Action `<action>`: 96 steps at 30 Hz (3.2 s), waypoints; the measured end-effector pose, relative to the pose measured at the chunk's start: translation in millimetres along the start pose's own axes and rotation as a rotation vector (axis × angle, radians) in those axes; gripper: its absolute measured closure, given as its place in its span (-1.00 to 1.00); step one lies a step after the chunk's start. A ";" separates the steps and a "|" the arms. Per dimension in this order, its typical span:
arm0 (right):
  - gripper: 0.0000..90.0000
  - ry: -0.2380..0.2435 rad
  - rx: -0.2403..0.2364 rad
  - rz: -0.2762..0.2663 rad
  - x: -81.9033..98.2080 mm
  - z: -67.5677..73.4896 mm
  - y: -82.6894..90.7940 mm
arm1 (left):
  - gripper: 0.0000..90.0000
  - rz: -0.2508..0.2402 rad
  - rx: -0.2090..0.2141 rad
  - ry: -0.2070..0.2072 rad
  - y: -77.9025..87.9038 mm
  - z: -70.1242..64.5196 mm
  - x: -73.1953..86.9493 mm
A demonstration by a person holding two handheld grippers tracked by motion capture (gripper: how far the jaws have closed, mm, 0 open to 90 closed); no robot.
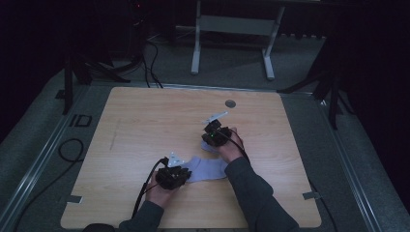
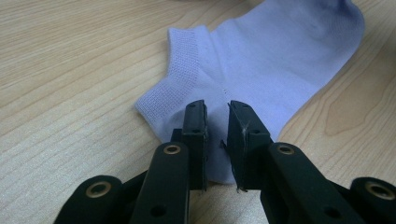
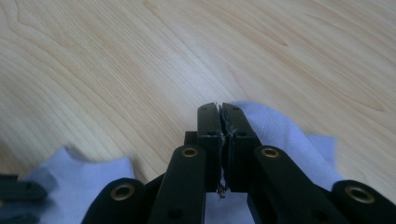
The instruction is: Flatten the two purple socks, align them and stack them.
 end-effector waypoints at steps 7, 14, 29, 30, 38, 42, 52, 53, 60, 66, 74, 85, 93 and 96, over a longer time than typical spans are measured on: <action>0.93 -0.037 0.031 -0.026 20.9 -17.3 25.7 | 0.71 -0.001 0.000 0.000 0.0 0.5 -0.2; 0.93 -0.064 0.080 0.003 57.6 -31.7 41.2 | 0.71 -0.001 -0.001 -0.001 0.1 0.7 -0.1; 0.46 -0.060 0.154 0.024 74.2 -45.6 63.2 | 0.71 -0.002 -0.004 -0.004 -0.1 0.6 -0.2; 0.45 -0.051 0.152 0.017 70.6 -44.8 63.3 | 0.71 -0.001 -0.005 -0.006 0.1 0.8 -0.2; 0.37 0.004 0.083 0.030 47.5 -32.2 30.9 | 0.70 -0.001 -0.002 -0.005 -0.1 0.4 -0.2; 0.34 0.006 0.057 0.061 47.6 -29.5 11.4 | 0.70 -0.002 -0.002 -0.005 -0.2 0.5 -0.3; 0.21 -0.004 0.000 0.092 44.9 -25.2 -17.0 | 0.70 0.000 -0.002 -0.009 -0.3 0.5 -0.4; 0.18 -0.010 -0.006 0.103 45.7 -26.6 -22.4 | 0.70 0.000 -0.001 -0.008 -0.3 0.5 -0.4; 0.18 -0.046 -0.020 0.104 50.3 -29.4 -28.1 | 0.69 -0.001 0.000 -0.006 -0.4 0.3 -0.4; 0.35 -0.035 -0.002 0.103 51.2 -28.5 -27.2 | 0.67 -0.004 -0.002 -0.004 -0.5 -0.5 -0.1; 0.78 -0.047 0.008 0.106 52.8 -31.1 -25.6 | 0.66 -0.010 -0.014 -0.015 -0.5 -1.2 0.2; 0.89 -0.061 0.019 0.094 55.2 -29.6 -23.8 | 0.64 -0.038 -0.020 0.002 6.6 2.1 -2.5; 0.90 -0.047 0.032 0.070 54.2 -28.3 -12.9 | 0.60 -0.040 -0.019 0.015 9.0 3.4 -3.4; 0.90 -0.041 0.035 0.060 53.1 -28.2 -7.9 | 0.60 -0.039 -0.022 0.011 10.0 4.1 -3.5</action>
Point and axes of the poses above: each handheld gripper's, and its own axes: y roughly backward along the jaws, x roughly out of its underside, z roughly to its left, the point moved 6 cm from there along -y, roughly forward along the jaws, and after that the axes turned 13 degrees about y, right-handed, at the moved point
